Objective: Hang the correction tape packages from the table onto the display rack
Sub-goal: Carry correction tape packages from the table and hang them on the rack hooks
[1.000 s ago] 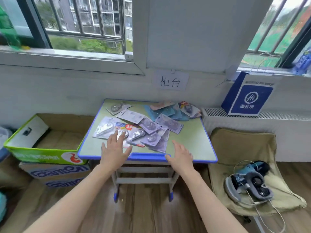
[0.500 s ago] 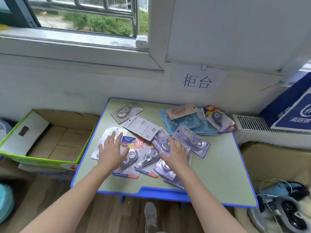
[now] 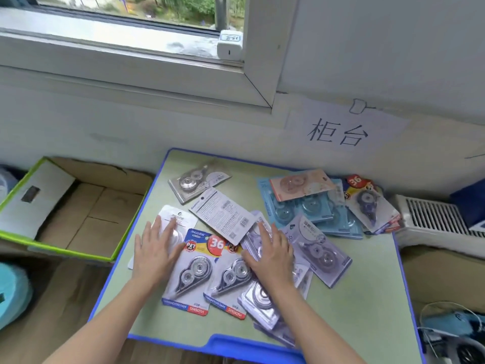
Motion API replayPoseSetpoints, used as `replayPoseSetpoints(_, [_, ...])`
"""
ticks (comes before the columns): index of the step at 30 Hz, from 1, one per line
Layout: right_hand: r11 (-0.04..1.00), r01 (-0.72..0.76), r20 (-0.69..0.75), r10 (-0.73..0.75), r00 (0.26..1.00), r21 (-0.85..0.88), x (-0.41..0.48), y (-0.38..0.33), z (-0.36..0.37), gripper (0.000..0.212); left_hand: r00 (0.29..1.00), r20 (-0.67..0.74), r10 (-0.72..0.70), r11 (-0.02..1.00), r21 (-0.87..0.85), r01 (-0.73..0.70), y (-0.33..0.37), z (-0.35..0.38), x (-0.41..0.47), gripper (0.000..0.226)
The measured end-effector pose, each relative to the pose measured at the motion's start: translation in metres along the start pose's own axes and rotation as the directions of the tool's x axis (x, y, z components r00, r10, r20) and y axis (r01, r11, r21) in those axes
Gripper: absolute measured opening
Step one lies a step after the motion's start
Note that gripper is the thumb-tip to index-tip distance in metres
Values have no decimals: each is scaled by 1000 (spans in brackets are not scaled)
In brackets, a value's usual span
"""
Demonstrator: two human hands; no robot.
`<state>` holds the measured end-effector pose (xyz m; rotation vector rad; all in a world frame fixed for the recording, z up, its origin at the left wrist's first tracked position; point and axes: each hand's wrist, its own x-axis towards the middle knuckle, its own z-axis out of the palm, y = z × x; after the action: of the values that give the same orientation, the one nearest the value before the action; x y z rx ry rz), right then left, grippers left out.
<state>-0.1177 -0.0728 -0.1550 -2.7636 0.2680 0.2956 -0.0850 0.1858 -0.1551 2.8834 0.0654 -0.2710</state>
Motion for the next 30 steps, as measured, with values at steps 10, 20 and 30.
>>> replayPoseSetpoints(10, [999, 5, -52, -8, 999, -48, 8, -4, -9, 70, 997, -48, -65, 995, -74, 62, -5, -2, 4, 58])
replayPoseSetpoints(20, [974, -203, -154, 187, 970, -97, -32, -5, -32, 69, 977, -194, -85, 995, -75, 71, -12, -26, -11, 60])
replayPoseSetpoints(30, [949, -313, -259, 308, 915, 23, -128, -33, -23, 72, 974, -225, -19, 994, -108, -6, -43, -51, -61, 56])
